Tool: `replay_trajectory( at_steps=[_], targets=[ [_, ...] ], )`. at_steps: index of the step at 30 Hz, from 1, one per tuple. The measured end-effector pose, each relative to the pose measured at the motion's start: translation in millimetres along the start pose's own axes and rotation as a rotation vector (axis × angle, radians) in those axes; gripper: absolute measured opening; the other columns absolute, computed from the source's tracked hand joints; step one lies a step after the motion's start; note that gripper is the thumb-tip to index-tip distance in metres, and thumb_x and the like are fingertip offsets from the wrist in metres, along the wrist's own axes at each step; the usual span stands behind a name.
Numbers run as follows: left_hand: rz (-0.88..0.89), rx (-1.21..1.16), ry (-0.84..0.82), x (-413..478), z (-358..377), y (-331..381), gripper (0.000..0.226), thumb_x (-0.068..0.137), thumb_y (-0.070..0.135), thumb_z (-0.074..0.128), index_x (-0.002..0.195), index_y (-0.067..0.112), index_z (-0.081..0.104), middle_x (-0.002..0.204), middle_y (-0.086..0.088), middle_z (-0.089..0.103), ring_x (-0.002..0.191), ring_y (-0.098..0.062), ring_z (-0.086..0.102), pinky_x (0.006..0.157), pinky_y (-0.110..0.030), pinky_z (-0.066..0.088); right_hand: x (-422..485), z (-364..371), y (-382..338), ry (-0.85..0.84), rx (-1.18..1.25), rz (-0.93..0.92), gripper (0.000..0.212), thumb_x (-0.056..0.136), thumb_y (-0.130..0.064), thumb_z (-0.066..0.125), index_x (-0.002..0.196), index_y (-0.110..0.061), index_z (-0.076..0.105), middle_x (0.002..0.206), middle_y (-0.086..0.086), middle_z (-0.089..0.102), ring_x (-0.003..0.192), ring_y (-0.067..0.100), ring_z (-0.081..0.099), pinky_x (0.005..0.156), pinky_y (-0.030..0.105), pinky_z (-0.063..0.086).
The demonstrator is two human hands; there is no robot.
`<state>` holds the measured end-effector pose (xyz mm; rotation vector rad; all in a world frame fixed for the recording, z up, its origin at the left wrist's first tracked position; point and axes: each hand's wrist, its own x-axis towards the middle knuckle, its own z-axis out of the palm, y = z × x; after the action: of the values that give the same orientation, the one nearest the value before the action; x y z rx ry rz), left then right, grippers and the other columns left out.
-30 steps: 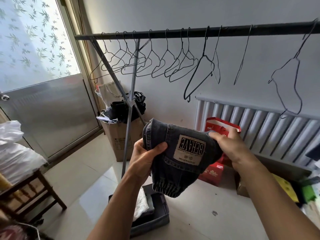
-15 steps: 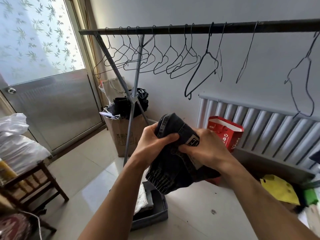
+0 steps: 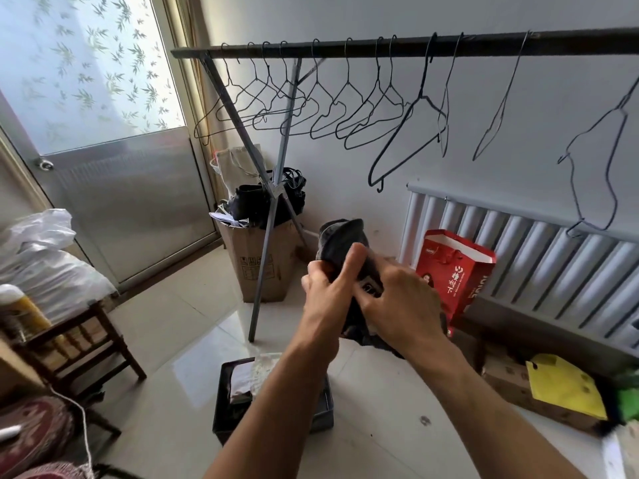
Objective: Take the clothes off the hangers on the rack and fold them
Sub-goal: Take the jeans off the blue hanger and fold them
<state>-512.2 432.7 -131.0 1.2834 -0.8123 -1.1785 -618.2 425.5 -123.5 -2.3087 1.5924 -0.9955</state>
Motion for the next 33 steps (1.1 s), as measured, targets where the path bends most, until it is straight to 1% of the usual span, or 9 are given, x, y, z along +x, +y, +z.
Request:
replay_trajectory(
  at_steps=[2,6,11,16,18,21,24,29,33],
  targets=[
    [-0.040,-0.188,0.039,7,-4,0,0.098,0.045,0.078,0.078,0.118,0.019,0.052,0.122,-0.012,0.061,0.106,-0.029,0.067,0.077,-0.043,0.059,-8,6,-4,-0.063,-0.031,-0.076,0.061,0.087,-0.052,0.055,0.142,-0.029,0.042,0.136,-0.002,0.055,0.120,0.022,0.052,0.098,0.044,0.048],
    [-0.070,-0.413,-0.018,10,-31,-5,0.066,0.075,0.053,0.071,0.124,0.010,0.062,0.121,-0.024,0.066,0.107,-0.038,0.067,0.094,-0.053,0.053,-20,14,-9,-0.165,0.085,-0.149,0.075,0.084,-0.066,0.041,0.147,-0.025,0.035,0.140,-0.008,0.039,0.122,0.013,0.046,0.100,0.037,0.047],
    [-0.152,-0.411,-0.082,8,-67,-15,0.047,0.092,0.048,0.044,0.101,0.013,0.074,0.103,-0.016,0.073,0.086,-0.027,0.071,0.077,-0.037,0.054,-1,22,-3,-0.013,0.431,0.088,0.053,0.095,-0.049,0.048,0.141,-0.025,0.037,0.098,-0.014,0.058,0.095,0.009,0.061,0.083,0.035,0.052],
    [-0.156,-0.473,-0.075,30,-105,-22,0.044,0.092,0.047,0.044,0.091,0.013,0.072,0.086,-0.012,0.073,0.073,-0.023,0.070,0.070,-0.033,0.054,40,46,25,-0.095,0.223,0.287,0.062,0.082,-0.069,0.051,0.127,-0.026,0.049,0.115,-0.002,0.053,0.099,0.015,0.056,0.076,0.031,0.044],
    [-0.162,-0.514,-0.083,45,-121,-22,0.043,0.094,0.046,0.042,0.088,0.013,0.070,0.078,-0.010,0.073,0.067,-0.021,0.070,0.066,-0.031,0.053,54,62,28,-0.279,0.520,0.408,0.073,0.075,-0.075,0.057,0.127,-0.025,0.054,0.121,0.001,0.060,0.102,0.016,0.062,0.084,0.033,0.051],
    [-0.185,-0.520,-0.057,74,-146,-22,0.039,0.094,0.046,0.044,0.097,0.014,0.065,0.078,-0.008,0.071,0.070,-0.021,0.068,0.067,-0.033,0.053,68,88,12,-0.572,1.062,0.623,0.051,0.081,-0.060,0.058,0.120,-0.027,0.062,0.113,0.007,0.072,0.101,0.022,0.070,0.088,0.035,0.053],
    [-0.226,-0.455,-0.052,109,-176,-22,0.040,0.093,0.049,0.047,0.099,0.013,0.064,0.077,-0.007,0.067,0.070,-0.020,0.065,0.066,-0.032,0.052,80,123,0,-0.678,1.284,0.778,0.049,0.086,-0.051,0.056,0.116,-0.014,0.066,0.110,0.014,0.072,0.098,0.028,0.071,0.083,0.036,0.056],
    [-0.303,-0.277,0.001,173,-233,-14,0.053,0.094,0.060,0.046,0.106,0.012,0.066,0.080,-0.009,0.072,0.070,-0.022,0.069,0.065,-0.034,0.054,115,206,-20,-0.545,1.255,0.915,0.051,0.084,-0.045,0.062,0.115,-0.006,0.068,0.102,0.017,0.073,0.088,0.030,0.071,0.082,0.038,0.052],
    [-0.222,-0.249,-0.009,204,-279,-35,0.056,0.083,0.059,0.060,0.124,0.020,0.059,0.113,-0.013,0.071,0.101,-0.032,0.070,0.080,-0.044,0.059,140,268,-41,-0.432,1.188,0.924,0.033,0.092,-0.038,0.057,0.102,-0.008,0.069,0.081,0.007,0.076,0.070,0.020,0.073,0.067,0.033,0.051]
  ],
)
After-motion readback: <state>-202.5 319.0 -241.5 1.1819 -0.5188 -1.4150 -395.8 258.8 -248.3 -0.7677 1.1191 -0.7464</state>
